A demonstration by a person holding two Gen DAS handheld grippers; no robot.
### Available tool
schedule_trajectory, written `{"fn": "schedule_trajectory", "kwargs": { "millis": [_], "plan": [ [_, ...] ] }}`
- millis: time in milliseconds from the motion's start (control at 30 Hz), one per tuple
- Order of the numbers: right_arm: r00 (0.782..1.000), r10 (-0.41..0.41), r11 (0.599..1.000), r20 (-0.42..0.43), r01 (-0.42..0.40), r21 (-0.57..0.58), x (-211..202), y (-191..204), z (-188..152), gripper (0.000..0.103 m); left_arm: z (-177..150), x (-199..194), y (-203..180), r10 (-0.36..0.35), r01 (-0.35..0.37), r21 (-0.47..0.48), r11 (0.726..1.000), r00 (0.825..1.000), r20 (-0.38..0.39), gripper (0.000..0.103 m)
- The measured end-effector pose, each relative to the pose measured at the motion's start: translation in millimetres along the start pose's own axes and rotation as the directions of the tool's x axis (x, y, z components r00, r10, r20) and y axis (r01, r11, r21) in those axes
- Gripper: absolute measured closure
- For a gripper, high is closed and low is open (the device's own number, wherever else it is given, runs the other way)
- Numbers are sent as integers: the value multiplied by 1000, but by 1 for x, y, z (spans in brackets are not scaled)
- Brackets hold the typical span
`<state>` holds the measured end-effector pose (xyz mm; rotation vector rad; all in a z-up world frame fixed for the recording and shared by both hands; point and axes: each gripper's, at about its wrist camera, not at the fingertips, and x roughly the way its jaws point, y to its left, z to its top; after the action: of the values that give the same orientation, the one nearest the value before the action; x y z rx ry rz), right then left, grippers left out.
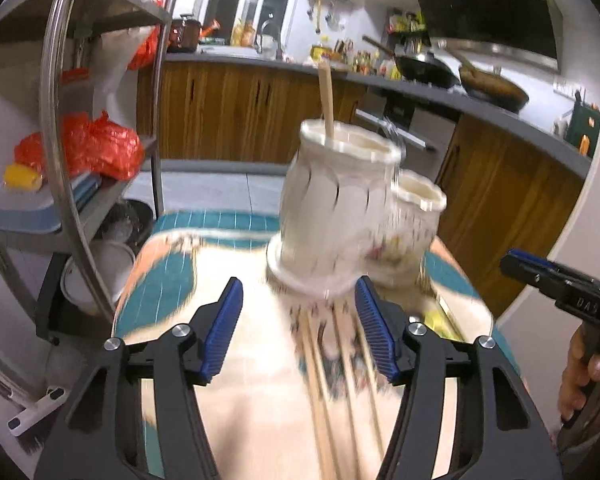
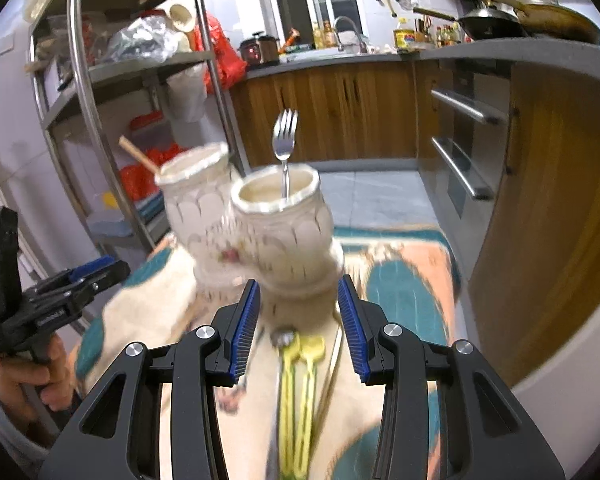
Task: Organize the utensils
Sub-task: 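Move both tools back down toward the remaining utensils on the cloth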
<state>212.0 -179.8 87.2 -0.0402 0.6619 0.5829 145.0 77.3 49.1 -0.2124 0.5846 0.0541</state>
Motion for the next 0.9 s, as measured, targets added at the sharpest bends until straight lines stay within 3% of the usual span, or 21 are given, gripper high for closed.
{"fn": "schedule_trajectory", "kwargs": {
  "millis": [300,500,900],
  "plan": [
    [996,-25,1000,-82,25,-1,-3,-16,-39,61,-36,1,10,2,0,15,1000,995,-99,52],
    [991,-29,999,-130,31,13,-1,-25,-58,69,-44,6,-2,-22,33,67,997,988,-154,62],
    [984,-30,999,-174,36,30,4,-39,-63,73,-53,29,-17,11,33,156,987,962,-273,75]
  ]
}}
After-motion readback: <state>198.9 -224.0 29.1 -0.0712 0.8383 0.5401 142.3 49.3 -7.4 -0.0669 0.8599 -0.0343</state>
